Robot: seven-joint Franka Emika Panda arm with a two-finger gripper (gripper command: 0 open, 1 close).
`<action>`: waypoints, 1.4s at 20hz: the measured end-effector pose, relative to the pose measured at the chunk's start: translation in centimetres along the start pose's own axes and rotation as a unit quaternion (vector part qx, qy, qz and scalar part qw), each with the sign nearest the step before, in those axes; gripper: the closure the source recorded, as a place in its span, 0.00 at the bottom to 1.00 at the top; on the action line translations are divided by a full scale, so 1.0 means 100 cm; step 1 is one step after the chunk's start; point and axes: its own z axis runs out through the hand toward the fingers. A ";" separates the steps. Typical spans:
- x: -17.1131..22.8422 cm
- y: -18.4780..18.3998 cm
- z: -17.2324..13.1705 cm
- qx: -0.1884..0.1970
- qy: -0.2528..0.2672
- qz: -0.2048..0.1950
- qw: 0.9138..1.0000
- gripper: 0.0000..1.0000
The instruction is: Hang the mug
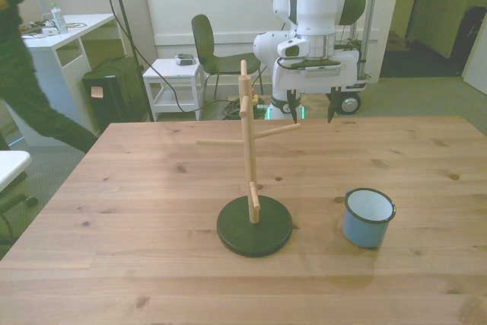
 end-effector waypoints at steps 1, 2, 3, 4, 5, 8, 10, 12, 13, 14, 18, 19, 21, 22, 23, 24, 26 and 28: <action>0.000 0.000 0.000 0.000 -0.001 0.000 1.000 0.00; 0.000 0.001 0.003 -0.001 -0.003 0.002 1.000 0.00; 0.000 0.003 0.004 -0.001 -0.004 0.003 1.000 0.00; 0.001 0.003 0.003 -0.001 -0.004 0.004 1.000 0.00; 0.002 0.003 0.002 0.000 -0.003 0.005 1.000 0.00; 0.008 -0.003 -0.008 0.006 0.006 0.002 1.000 0.00; 0.016 -0.011 -0.014 0.008 0.011 -0.001 1.000 0.00; 0.029 -0.022 -0.017 0.007 0.017 -0.004 1.000 0.00; 0.036 -0.028 -0.018 0.006 0.020 -0.006 1.000 0.00; 0.042 -0.035 -0.020 0.005 0.022 -0.009 1.000 0.00; 0.060 -0.074 -0.031 -0.007 0.025 -0.029 0.999 0.00; 0.063 -0.085 -0.034 -0.012 0.023 -0.035 0.999 0.00; 0.067 -0.108 -0.037 -0.020 0.022 -0.048 0.998 0.00; 0.068 -0.119 -0.038 -0.025 0.022 -0.056 0.998 0.00; 0.070 -0.129 -0.037 -0.029 0.022 -0.063 0.997 0.00; 0.072 -0.137 -0.036 -0.033 0.021 -0.068 0.997 0.00; 0.079 -0.148 -0.034 -0.043 0.021 -0.075 0.996 0.00; 0.088 -0.155 -0.033 -0.051 0.021 -0.077 0.996 0.00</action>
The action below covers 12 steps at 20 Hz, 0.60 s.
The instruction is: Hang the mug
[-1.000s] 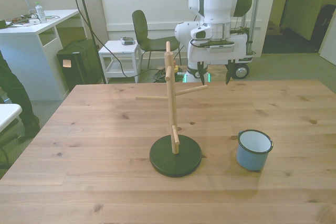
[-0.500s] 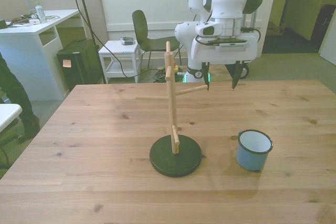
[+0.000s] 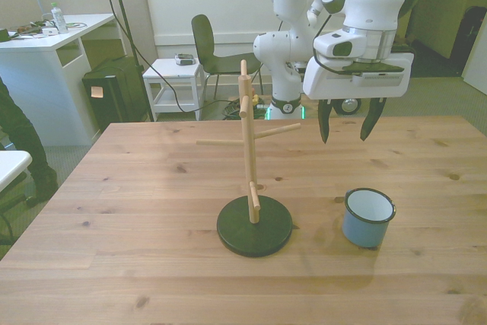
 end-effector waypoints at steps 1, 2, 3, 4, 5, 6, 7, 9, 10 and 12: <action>0.005 -0.002 0.000 -0.003 0.000 -0.001 1.000 0.00; 0.009 -0.005 0.000 -0.006 0.001 -0.002 1.000 0.00; 0.013 -0.008 0.000 -0.009 0.003 -0.005 1.000 0.00; 0.015 -0.013 0.001 -0.010 0.004 -0.008 1.000 0.00; 0.017 -0.018 0.002 -0.012 0.004 -0.011 1.000 0.00; 0.018 -0.025 0.003 -0.013 0.004 -0.015 1.000 0.00; 0.019 -0.031 0.005 -0.014 0.003 -0.018 1.000 0.00; 0.021 -0.043 0.009 -0.016 -0.002 -0.026 1.000 0.00; 0.023 -0.049 0.010 -0.017 -0.003 -0.029 0.999 0.00; 0.026 -0.061 0.012 -0.017 -0.004 -0.034 0.999 0.00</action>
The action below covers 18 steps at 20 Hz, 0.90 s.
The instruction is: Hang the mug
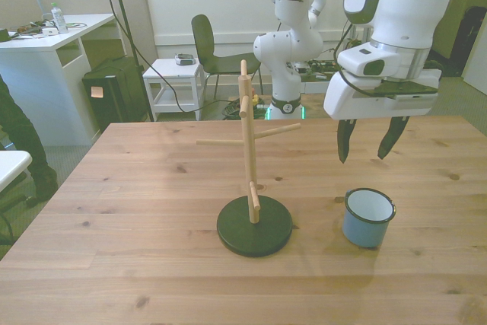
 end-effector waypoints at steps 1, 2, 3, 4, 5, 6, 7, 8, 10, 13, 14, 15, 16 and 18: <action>0.002 -0.006 0.001 -0.001 -0.002 -0.002 1.000 0.00; 0.003 -0.013 0.001 -0.003 -0.003 -0.005 1.000 0.00; 0.005 -0.018 0.003 -0.004 -0.003 -0.007 1.000 0.00; 0.007 -0.023 0.005 -0.006 -0.004 -0.009 1.000 0.00; 0.010 -0.027 0.009 -0.007 -0.006 -0.009 1.000 0.00; 0.012 -0.030 0.012 -0.009 -0.007 -0.009 1.000 0.00; 0.015 -0.033 0.015 -0.010 -0.007 -0.009 1.000 0.00; 0.017 -0.034 0.019 -0.011 -0.008 -0.008 1.000 0.00; 0.020 -0.037 0.026 -0.014 -0.009 -0.008 1.000 0.00; 0.023 -0.039 0.035 -0.019 -0.012 -0.008 1.000 0.00; 0.023 -0.040 0.039 -0.020 -0.014 -0.008 1.000 0.00; 0.023 -0.040 0.042 -0.022 -0.015 -0.008 1.000 0.00; 0.022 -0.042 0.045 -0.023 -0.016 -0.009 1.000 0.00; 0.021 -0.045 0.049 -0.025 -0.017 -0.012 0.999 0.00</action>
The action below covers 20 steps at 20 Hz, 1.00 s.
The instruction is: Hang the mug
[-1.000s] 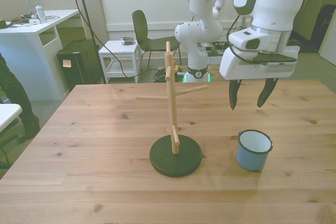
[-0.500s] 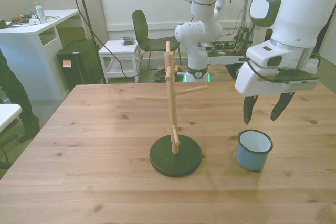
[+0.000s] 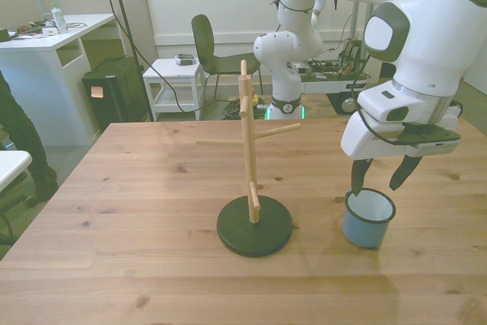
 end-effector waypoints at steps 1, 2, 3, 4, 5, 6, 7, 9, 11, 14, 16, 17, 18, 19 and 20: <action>-0.001 -0.002 0.002 0.000 0.000 -0.002 1.000 0.00; -0.002 -0.004 0.003 0.000 0.000 -0.003 1.000 0.00; -0.002 -0.007 0.003 0.000 0.000 -0.005 1.000 0.00; -0.003 -0.009 0.004 0.000 0.000 -0.006 1.000 0.00; -0.003 -0.011 0.004 0.000 0.001 -0.007 1.000 0.00; -0.003 -0.013 0.005 0.000 0.001 -0.008 1.000 0.00; -0.003 -0.015 0.006 0.000 0.001 -0.009 1.000 0.00; -0.002 -0.018 0.010 -0.001 0.000 -0.010 1.000 1.00; -0.002 -0.021 0.014 -0.002 -0.001 -0.011 1.000 1.00; -0.003 -0.023 0.019 -0.005 -0.003 -0.013 1.000 1.00; -0.003 -0.024 0.019 -0.005 -0.001 -0.014 1.000 1.00; -0.003 -0.025 0.018 -0.006 0.001 -0.015 1.000 1.00; -0.003 -0.025 0.018 -0.007 0.004 -0.016 1.000 1.00; -0.003 -0.025 0.018 -0.007 0.005 -0.017 1.000 1.00; -0.003 -0.025 0.017 -0.007 0.007 -0.017 1.000 1.00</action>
